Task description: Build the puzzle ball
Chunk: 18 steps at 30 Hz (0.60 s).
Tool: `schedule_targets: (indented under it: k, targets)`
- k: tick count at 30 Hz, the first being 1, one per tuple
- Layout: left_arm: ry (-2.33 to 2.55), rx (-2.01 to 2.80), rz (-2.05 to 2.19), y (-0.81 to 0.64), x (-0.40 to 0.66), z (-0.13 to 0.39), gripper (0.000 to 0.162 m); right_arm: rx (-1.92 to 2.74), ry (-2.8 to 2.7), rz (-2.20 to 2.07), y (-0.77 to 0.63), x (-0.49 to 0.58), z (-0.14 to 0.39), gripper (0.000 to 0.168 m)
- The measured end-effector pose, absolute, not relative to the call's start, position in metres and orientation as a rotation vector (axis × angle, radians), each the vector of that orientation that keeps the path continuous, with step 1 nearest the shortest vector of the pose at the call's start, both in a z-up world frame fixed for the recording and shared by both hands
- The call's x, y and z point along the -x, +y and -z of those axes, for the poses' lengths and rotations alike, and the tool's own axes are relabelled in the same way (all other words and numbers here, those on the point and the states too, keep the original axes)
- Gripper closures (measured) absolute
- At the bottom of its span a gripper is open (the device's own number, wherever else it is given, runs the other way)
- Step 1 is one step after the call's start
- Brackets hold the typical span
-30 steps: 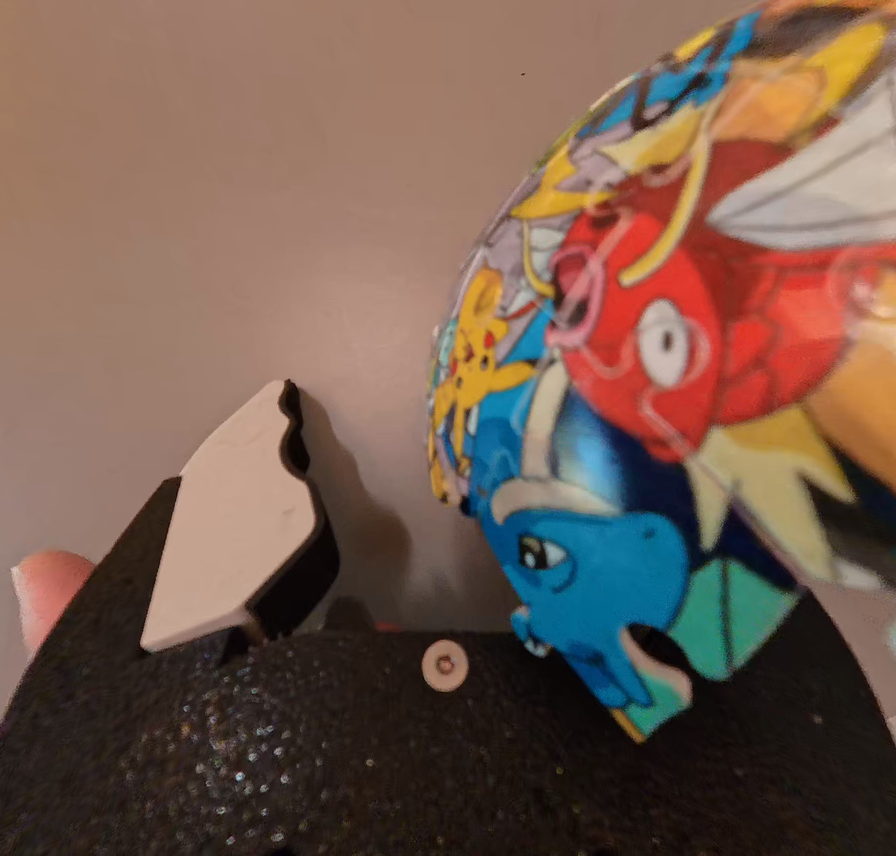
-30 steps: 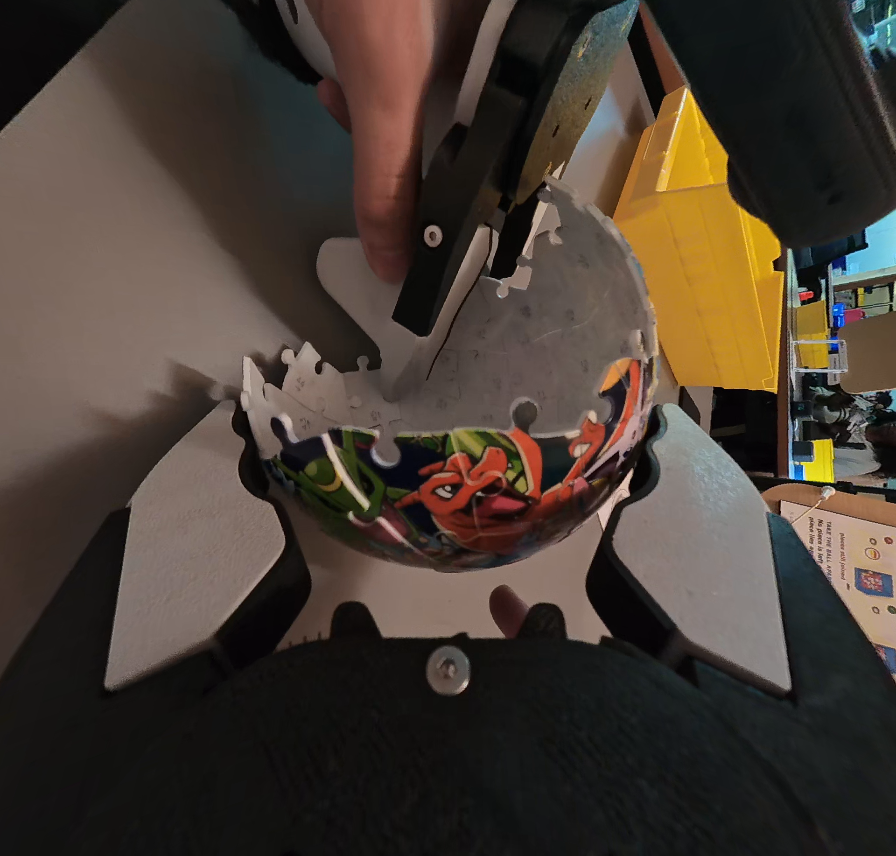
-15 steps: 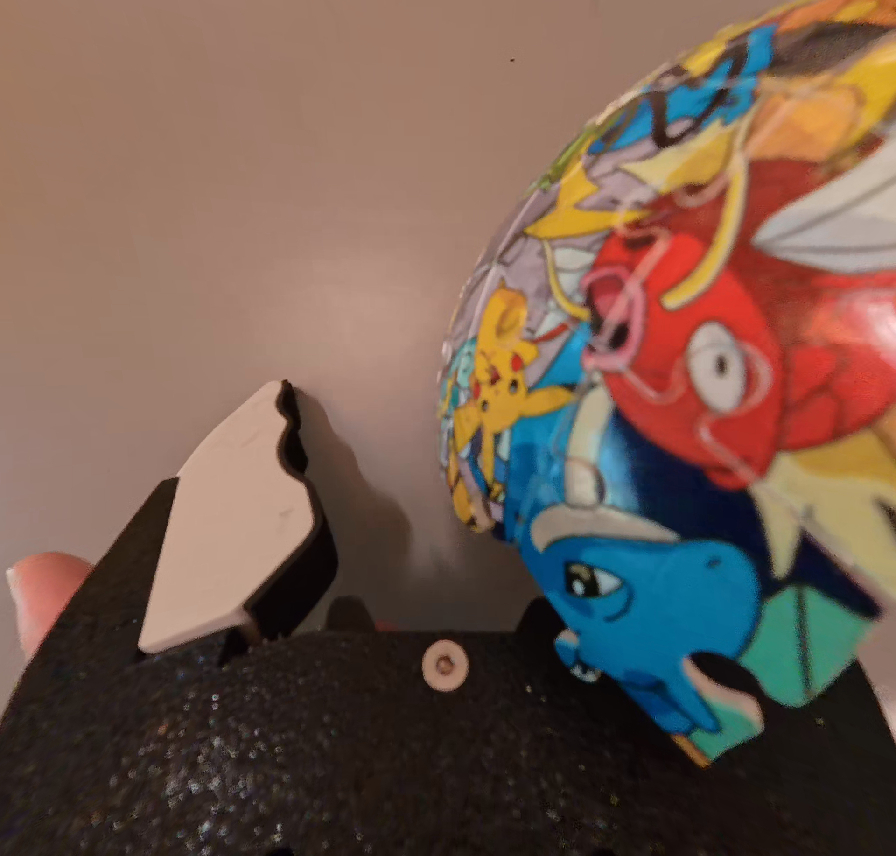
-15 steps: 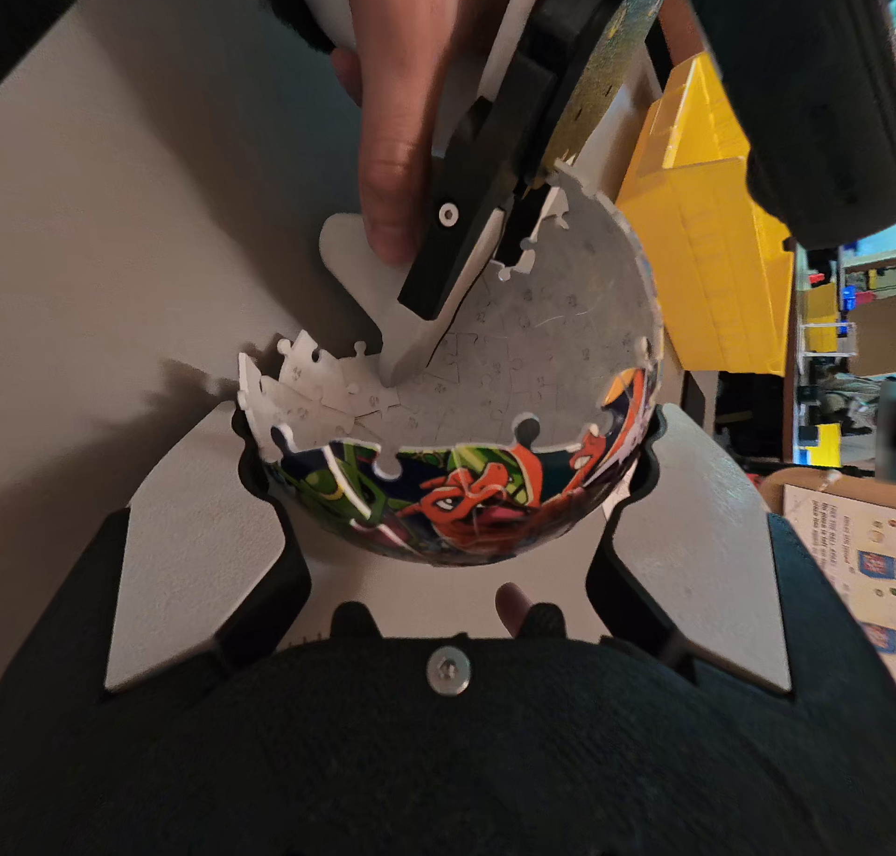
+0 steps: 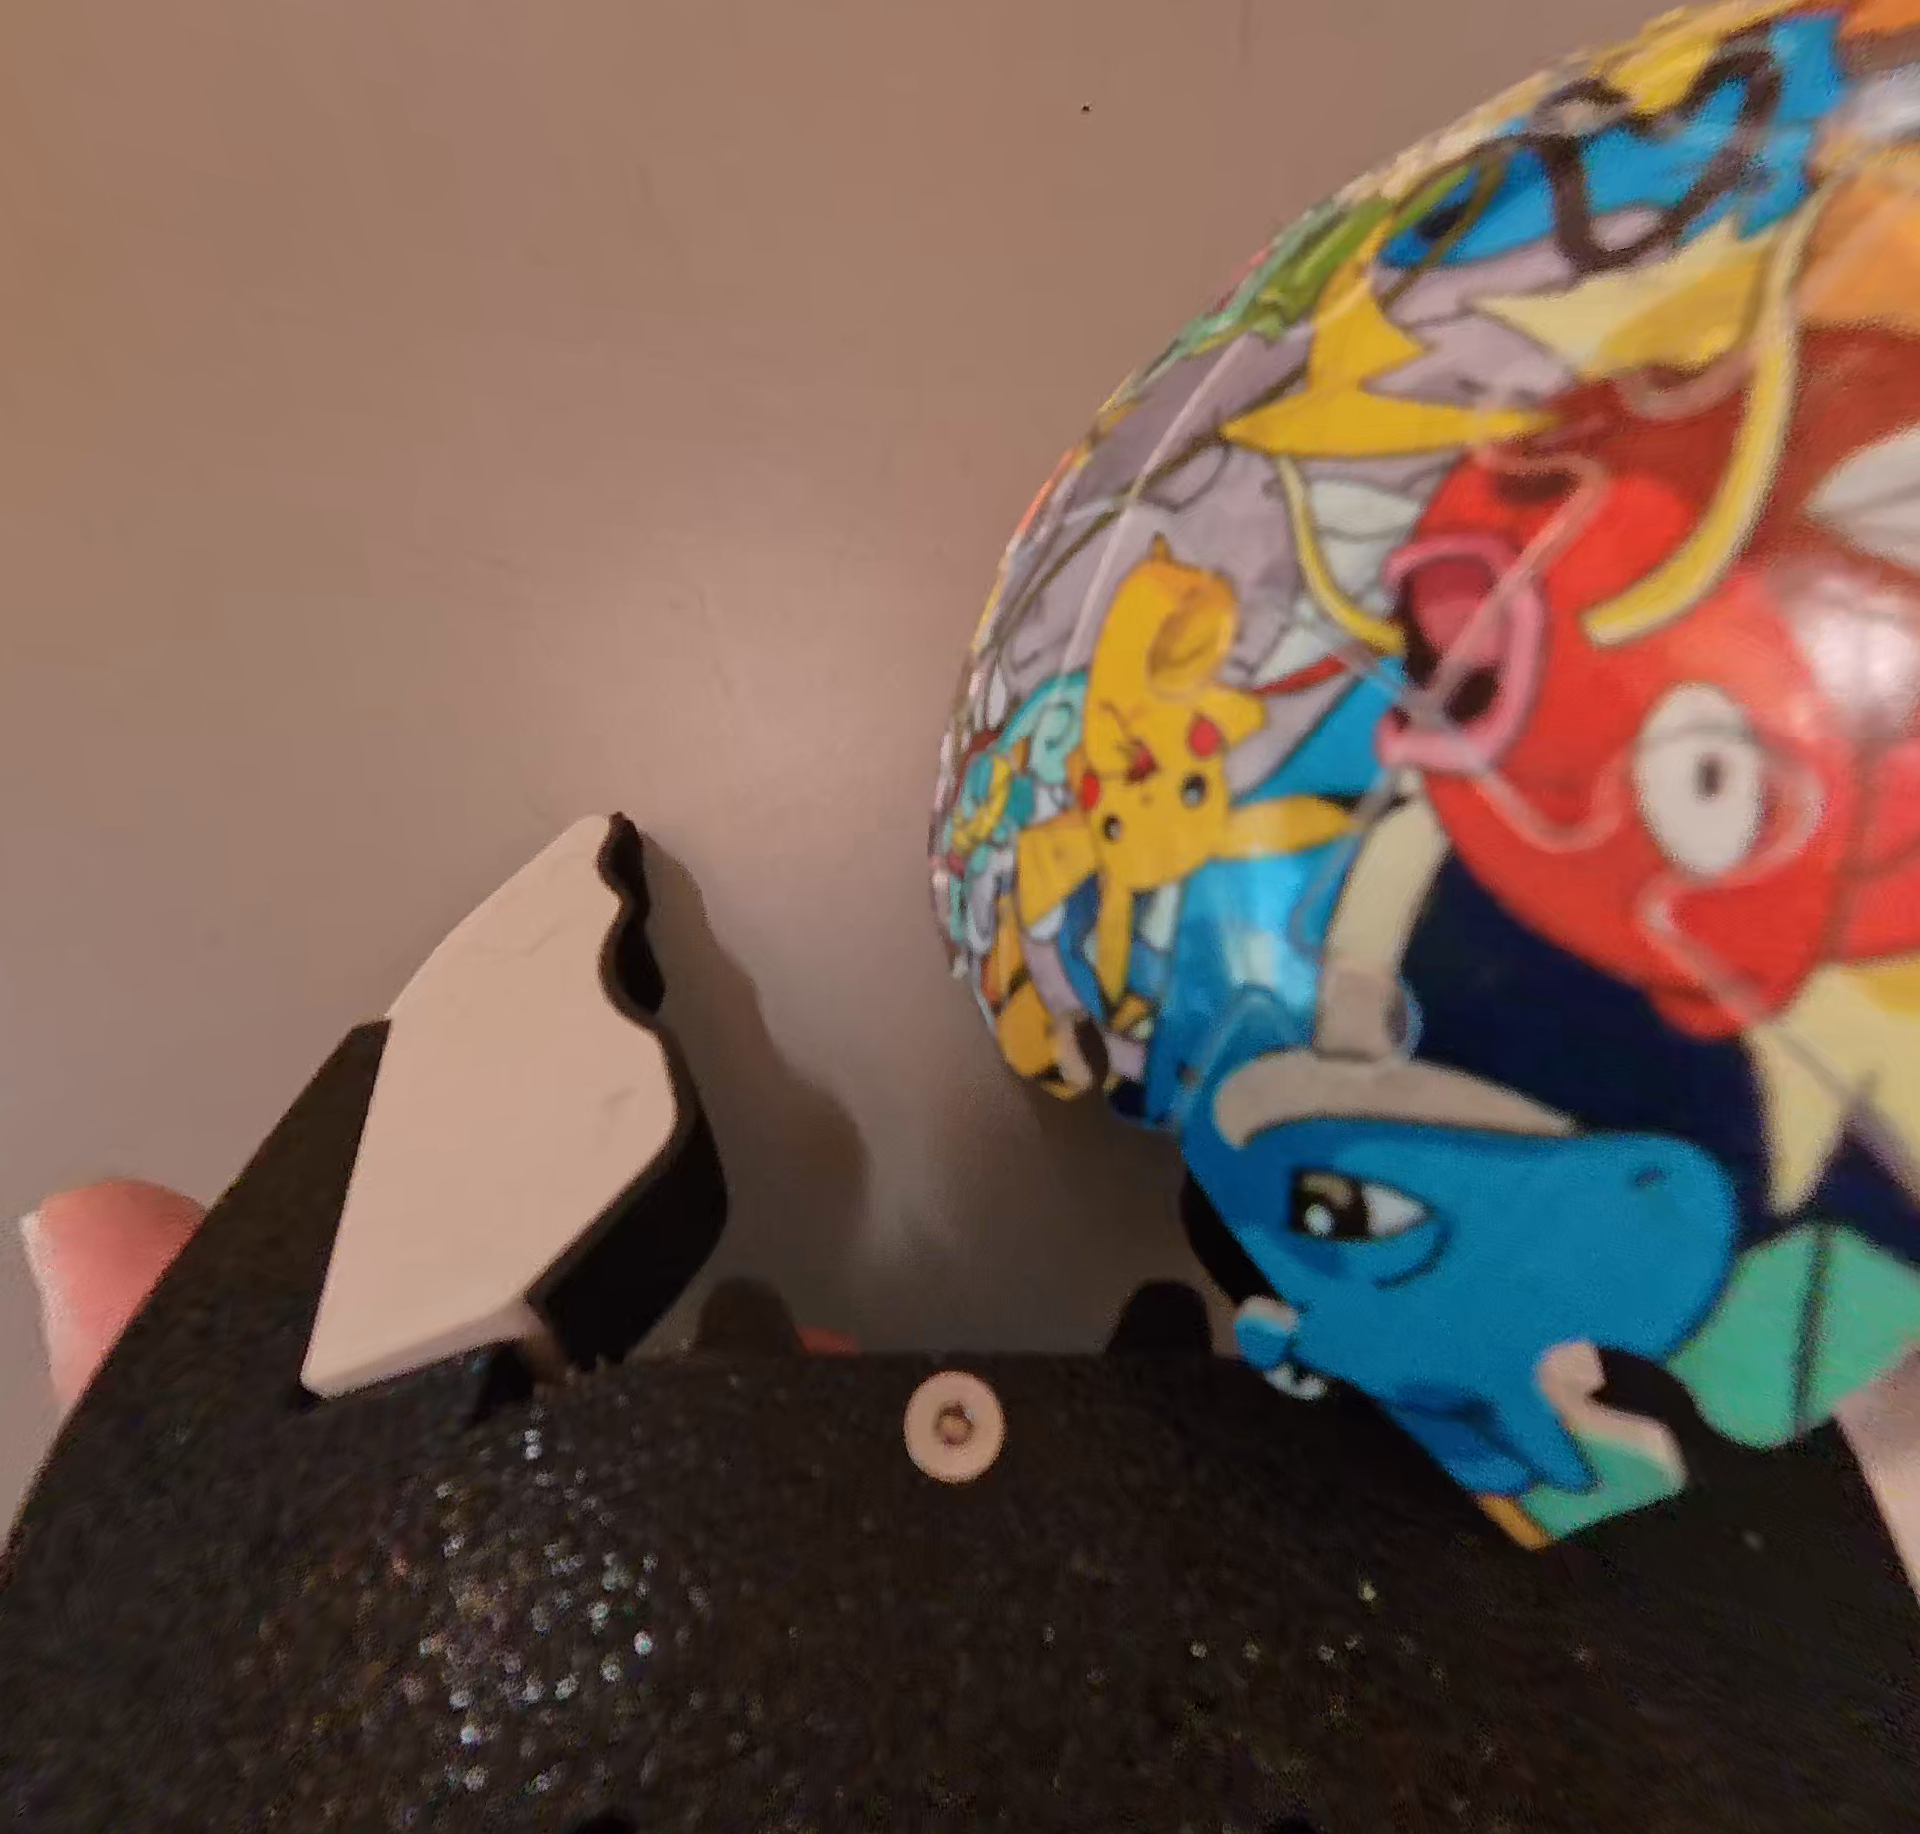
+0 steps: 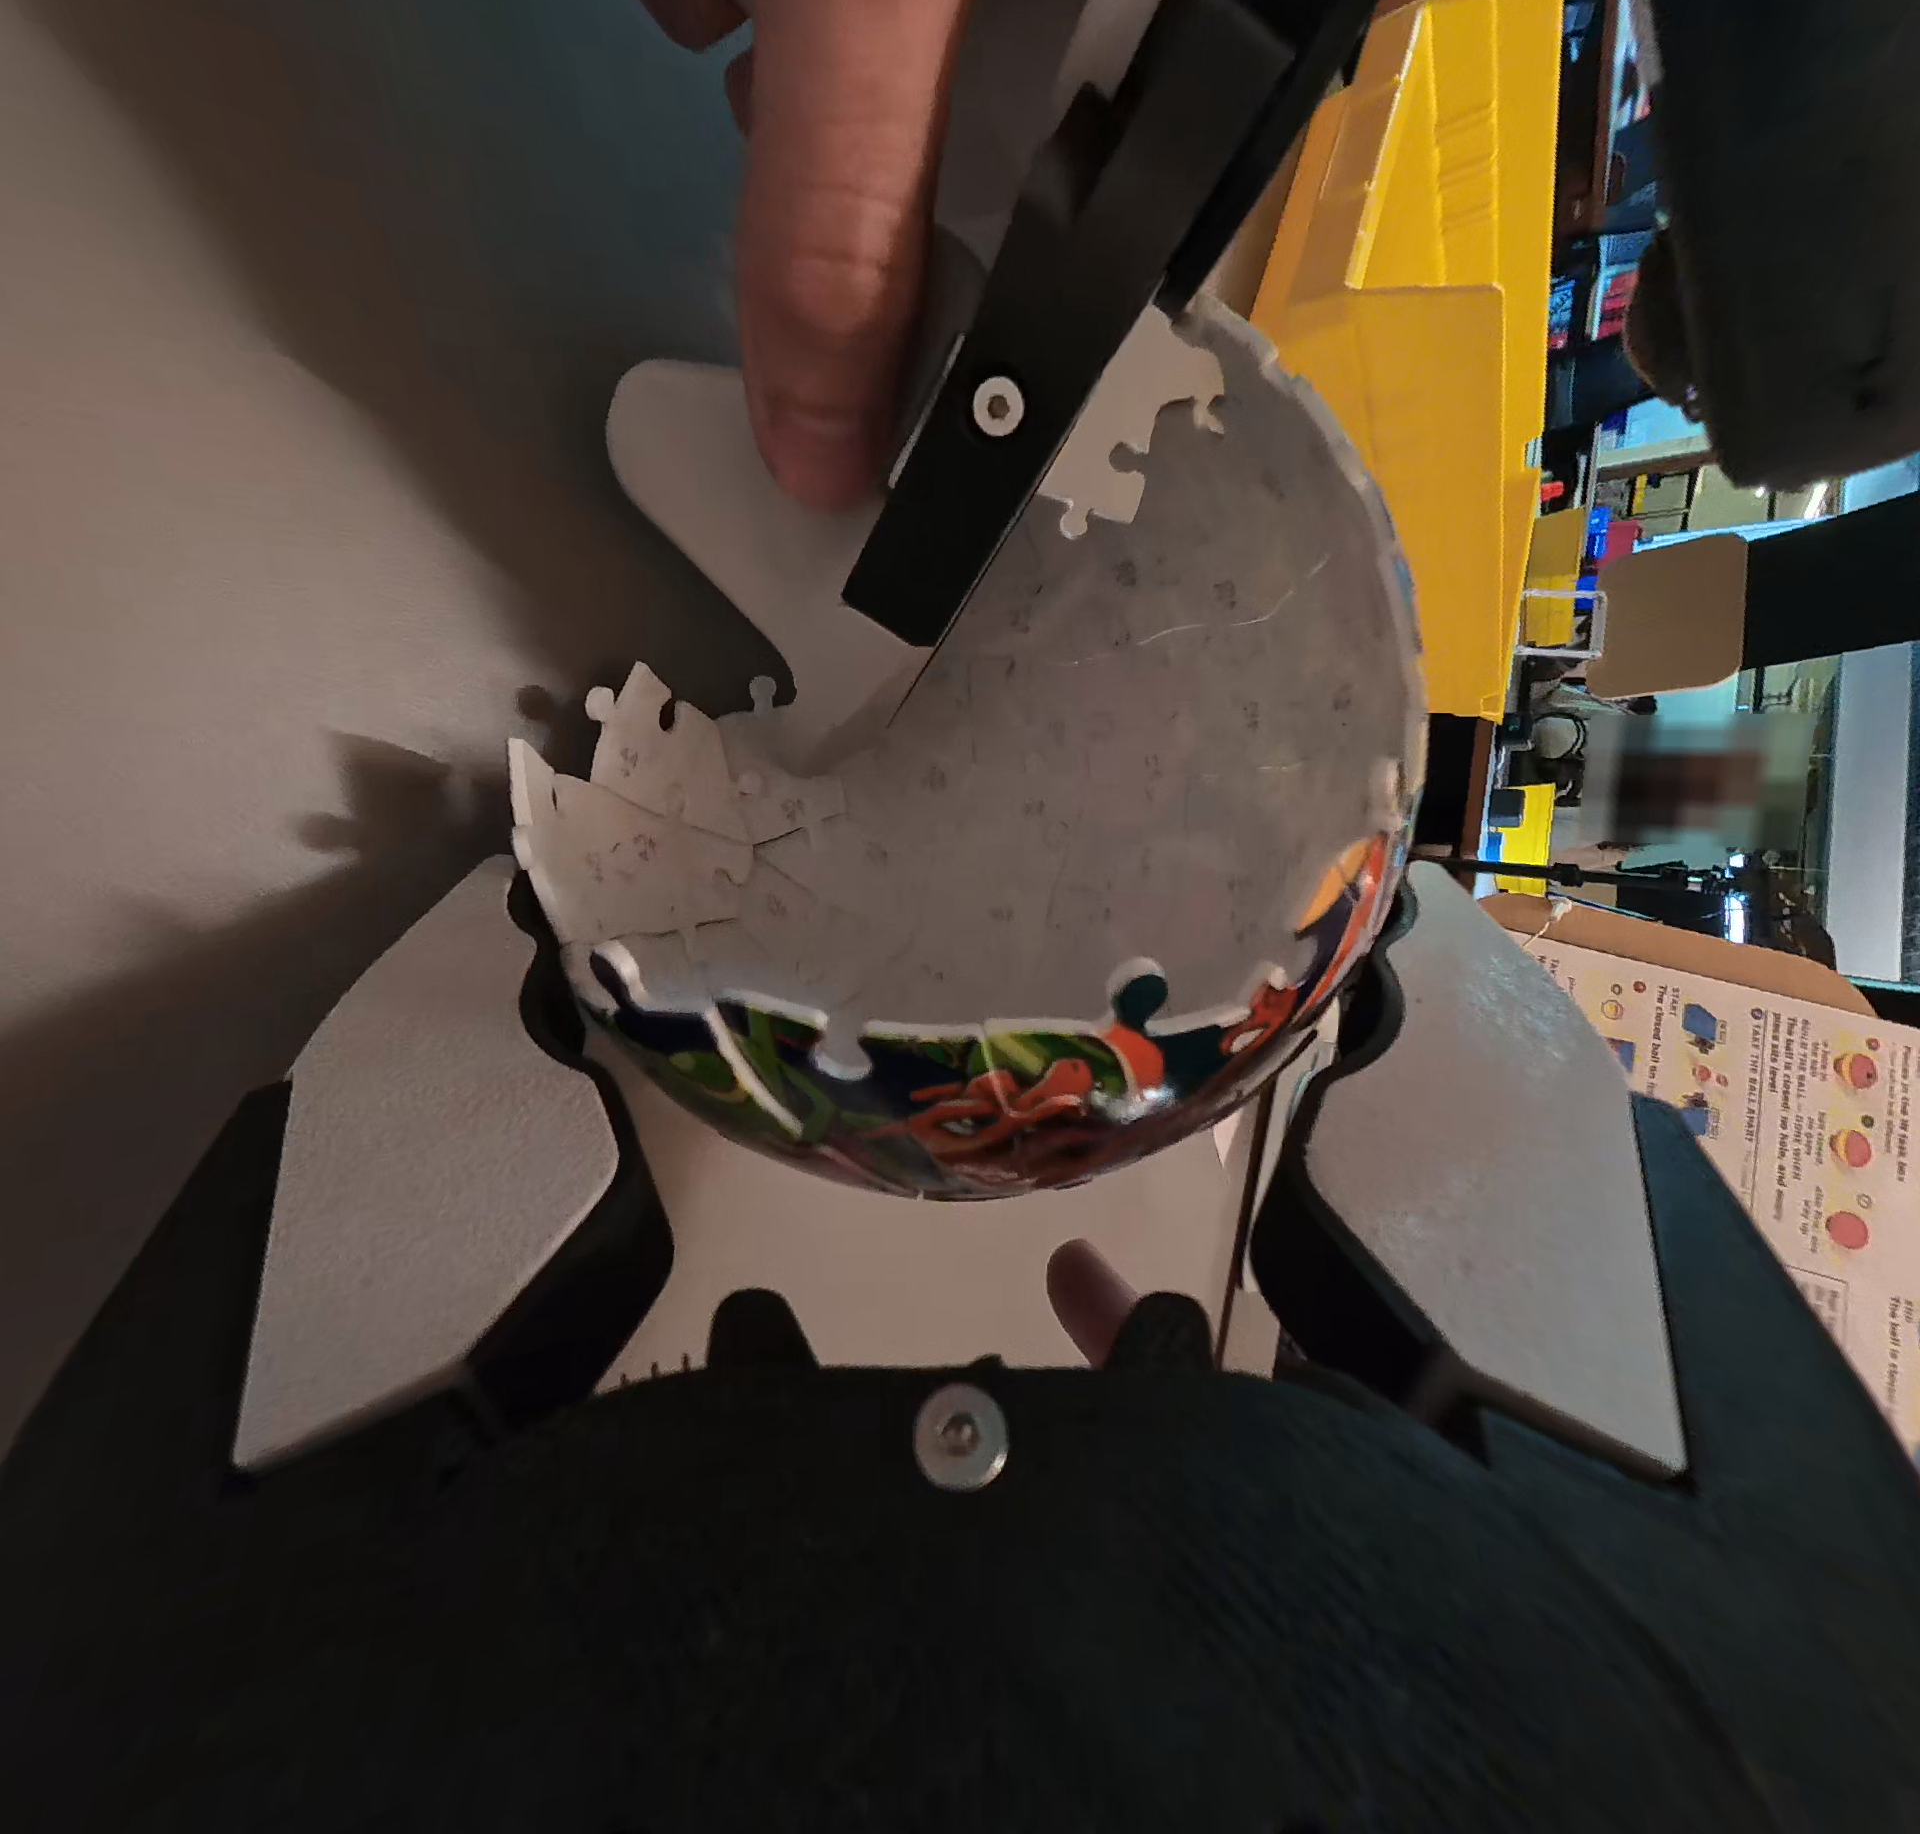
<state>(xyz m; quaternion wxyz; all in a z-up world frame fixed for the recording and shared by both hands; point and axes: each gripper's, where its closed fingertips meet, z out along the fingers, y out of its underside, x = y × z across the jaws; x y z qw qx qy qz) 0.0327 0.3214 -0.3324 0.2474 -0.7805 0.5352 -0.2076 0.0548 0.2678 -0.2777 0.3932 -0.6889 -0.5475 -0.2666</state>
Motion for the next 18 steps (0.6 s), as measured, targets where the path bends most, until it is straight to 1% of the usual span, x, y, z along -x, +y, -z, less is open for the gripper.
schedule_targets:
  k: [1,13,18]
  targets:
    - [1.463,2.127,0.565,0.320,-0.032,0.333,0.050,1.756,-1.399,0.677,0.267,-0.054,0.278,0.025]
    - [1.464,2.107,0.524,0.319,-0.032,0.335,0.051,1.827,-1.529,0.571,0.245,-0.052,0.279,0.023]
    - [1.437,2.082,0.541,0.318,-0.029,0.330,0.052,1.816,-1.555,0.638,0.242,-0.052,0.280,0.022]
